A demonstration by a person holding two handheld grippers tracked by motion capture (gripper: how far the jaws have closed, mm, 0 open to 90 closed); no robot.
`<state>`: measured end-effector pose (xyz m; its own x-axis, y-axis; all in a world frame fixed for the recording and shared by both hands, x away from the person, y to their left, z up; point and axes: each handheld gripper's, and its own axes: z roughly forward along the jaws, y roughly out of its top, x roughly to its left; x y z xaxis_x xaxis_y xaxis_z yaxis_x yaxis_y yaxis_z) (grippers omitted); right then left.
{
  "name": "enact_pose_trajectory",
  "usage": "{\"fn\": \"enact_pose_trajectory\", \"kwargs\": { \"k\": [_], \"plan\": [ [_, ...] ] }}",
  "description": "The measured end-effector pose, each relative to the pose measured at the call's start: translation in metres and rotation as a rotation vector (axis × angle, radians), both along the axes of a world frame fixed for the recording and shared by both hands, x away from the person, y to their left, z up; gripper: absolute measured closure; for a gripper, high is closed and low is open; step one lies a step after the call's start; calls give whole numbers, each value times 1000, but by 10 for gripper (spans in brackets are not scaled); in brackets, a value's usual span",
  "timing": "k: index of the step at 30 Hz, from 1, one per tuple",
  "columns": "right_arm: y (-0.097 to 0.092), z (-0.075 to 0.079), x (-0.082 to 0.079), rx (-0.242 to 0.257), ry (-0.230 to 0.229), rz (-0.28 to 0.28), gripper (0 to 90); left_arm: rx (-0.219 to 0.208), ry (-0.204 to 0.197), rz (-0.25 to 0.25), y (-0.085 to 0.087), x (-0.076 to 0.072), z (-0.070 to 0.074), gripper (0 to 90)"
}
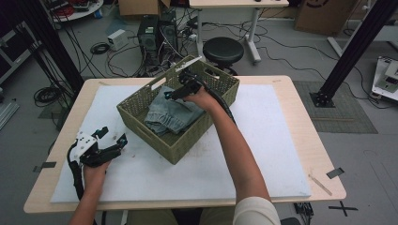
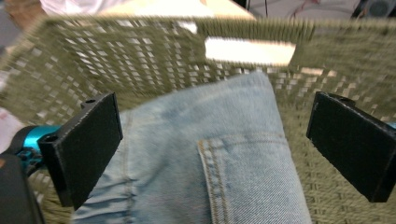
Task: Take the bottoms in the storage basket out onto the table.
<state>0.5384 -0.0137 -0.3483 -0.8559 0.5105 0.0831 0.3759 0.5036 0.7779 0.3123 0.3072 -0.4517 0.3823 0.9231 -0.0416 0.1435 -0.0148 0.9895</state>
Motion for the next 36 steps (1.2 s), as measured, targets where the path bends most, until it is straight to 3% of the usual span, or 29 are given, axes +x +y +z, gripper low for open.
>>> {"fn": "enact_pose_trajectory", "kwargs": {
  "k": [8, 14, 18, 22, 25, 30, 36],
  "plan": [
    [6, -10, 11, -90, 33, 7, 32, -1, 0, 2, 0, 0, 0, 196],
    [10, -18, 18, -120, 57, -7, 32, -3, 2, 1, 0, 0, 0, 196],
    [12, -25, 23, -143, 91, 3, 32, -2, 1, 0, 0, 0, 0, 196],
    [18, -34, 26, -212, 154, -4, 57, -2, 1, -1, 1, 0, 0, 196],
    [20, -37, 27, -233, 165, -6, 59, -2, 1, -2, 1, -1, 0, 196],
    [22, -41, 28, -268, 187, 3, 254, -3, 1, -4, 1, -1, 0, 196],
    [19, -37, 29, -280, 218, -16, 643, -5, 1, -4, 1, -1, 0, 196]
  ]
}}
